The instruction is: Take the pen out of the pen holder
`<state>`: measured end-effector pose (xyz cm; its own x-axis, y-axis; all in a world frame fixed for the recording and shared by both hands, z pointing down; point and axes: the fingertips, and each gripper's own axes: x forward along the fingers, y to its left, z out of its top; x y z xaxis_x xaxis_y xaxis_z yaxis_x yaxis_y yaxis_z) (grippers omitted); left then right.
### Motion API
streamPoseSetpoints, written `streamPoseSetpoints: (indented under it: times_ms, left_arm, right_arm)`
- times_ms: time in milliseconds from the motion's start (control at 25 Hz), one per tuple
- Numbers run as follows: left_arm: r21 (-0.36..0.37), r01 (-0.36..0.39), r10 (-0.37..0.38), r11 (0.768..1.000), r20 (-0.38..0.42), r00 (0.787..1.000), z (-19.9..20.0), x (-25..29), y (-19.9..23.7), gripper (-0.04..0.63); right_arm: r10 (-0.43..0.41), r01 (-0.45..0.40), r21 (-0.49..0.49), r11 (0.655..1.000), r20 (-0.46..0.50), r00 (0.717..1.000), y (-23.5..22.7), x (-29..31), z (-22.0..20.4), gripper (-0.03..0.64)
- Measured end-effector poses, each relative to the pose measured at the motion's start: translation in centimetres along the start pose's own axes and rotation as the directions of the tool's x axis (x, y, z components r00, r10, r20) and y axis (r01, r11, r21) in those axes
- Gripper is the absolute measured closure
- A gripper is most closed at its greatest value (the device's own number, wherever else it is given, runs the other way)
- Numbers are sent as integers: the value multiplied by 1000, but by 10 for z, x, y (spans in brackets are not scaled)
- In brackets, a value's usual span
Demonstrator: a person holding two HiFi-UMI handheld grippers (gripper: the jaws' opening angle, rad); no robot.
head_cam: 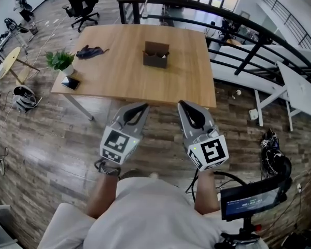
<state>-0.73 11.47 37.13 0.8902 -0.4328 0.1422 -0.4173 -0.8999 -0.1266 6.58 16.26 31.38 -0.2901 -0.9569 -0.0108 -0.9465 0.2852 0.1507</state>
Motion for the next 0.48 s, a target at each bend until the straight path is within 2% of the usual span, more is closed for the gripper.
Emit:
streamPoseSetpoints:
  times_ms: [240, 480]
  left_arm:
    - [-3, -8, 8, 1000, -28, 1000, -11, -3, -8, 597]
    - [-5, 0, 0, 1000, -16, 1000, -9, 1, -9, 597]
  right_arm:
    - [13, -14, 54, 998, 17, 1000, 1, -8, -5, 615]
    - [14, -16, 38, 999, 40, 999, -2, -10, -1, 615]
